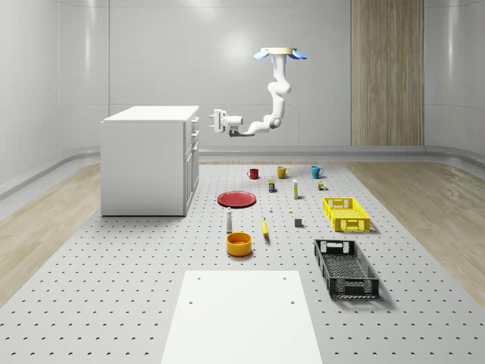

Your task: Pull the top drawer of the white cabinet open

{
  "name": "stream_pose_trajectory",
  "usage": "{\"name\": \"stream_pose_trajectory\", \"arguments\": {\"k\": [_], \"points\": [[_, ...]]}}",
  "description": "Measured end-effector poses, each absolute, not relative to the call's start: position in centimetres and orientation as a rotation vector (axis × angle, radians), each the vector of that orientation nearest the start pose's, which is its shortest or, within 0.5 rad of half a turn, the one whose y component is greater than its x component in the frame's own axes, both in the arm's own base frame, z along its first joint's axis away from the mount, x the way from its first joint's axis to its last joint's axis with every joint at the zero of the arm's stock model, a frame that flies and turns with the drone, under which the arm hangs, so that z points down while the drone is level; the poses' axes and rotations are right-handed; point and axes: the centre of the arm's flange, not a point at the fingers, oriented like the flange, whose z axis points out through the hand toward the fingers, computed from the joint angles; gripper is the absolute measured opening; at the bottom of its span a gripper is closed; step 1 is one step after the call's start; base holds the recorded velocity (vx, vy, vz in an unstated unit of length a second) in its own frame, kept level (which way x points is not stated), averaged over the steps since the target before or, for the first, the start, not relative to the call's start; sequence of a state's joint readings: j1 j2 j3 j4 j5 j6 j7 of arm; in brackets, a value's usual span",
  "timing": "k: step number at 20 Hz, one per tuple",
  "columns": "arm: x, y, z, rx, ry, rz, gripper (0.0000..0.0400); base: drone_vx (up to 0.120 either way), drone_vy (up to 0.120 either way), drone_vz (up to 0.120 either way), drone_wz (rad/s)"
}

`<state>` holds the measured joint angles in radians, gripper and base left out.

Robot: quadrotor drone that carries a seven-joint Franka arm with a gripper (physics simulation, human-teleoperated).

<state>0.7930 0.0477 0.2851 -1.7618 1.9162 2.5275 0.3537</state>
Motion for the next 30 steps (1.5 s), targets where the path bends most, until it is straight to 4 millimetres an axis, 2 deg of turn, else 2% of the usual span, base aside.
{"name": "stream_pose_trajectory", "arguments": {"k": [10,23,30], "points": [[32.5,53.9,60.0,-1.502,0.563,0.660,0.0305,0.000,0.000,0.000,0.000],[37.9,52.8,59.8,-1.485,0.596,0.624,0.0305,0.000,0.000,0.000,0.000],[39.4,52.8,59.6,-1.480,0.605,0.615,0.0305,0.000,0.000,0.000,0.000]]}}
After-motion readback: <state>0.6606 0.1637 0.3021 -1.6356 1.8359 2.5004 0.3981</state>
